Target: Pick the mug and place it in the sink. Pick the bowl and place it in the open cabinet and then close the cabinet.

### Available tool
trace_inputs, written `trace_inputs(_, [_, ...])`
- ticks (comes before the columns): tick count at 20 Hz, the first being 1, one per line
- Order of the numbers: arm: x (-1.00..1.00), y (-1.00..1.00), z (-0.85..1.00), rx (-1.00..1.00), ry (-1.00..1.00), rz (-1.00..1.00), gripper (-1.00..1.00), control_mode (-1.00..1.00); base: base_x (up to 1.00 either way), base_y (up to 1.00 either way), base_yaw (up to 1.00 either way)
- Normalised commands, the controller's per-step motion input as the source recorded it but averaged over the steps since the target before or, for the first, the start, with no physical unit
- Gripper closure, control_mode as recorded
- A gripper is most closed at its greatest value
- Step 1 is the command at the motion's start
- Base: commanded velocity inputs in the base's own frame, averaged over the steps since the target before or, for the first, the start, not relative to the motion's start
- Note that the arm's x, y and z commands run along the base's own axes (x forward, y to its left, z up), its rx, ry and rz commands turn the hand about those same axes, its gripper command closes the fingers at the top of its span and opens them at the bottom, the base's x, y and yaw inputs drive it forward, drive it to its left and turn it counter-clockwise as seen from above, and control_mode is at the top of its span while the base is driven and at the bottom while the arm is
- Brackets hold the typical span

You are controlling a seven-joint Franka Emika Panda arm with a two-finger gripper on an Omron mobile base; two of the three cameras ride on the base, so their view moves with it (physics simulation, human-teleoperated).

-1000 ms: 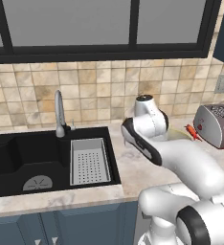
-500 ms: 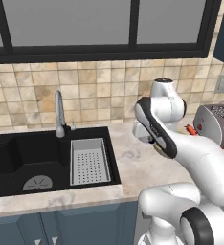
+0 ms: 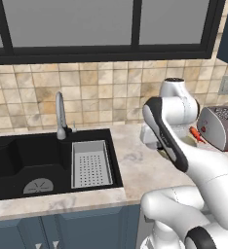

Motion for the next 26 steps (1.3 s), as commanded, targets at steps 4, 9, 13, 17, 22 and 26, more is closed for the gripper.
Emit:
trace_inputs(4, [-0.02,0.02,0.00,0.03,0.11,0.00,1.00,-1.00,0.00,0.00,0.00])
trace_inputs(9, [0.00,0.03,0.00,0.00,0.01,0.00,1.00,1.00,-0.05,0.36,-0.01])
trace_inputs(13, [0.00,0.00,0.00,0.00,0.00,0.00,1.00,1.00,0.00,0.69,-0.04])
trace_inputs(17, [0.00,0.00,0.00,0.00,0.00,0.00,1.00,1.00,-0.06,0.69,-0.08])
trace_inputs(22, [0.00,0.00,0.00,0.00,0.00,0.00,1.00,1.00,-0.31,0.60,-0.16])
trace_inputs(26, [0.00,0.00,0.00,0.00,0.00,0.00,1.00,1.00,-0.37,0.61,-0.16])
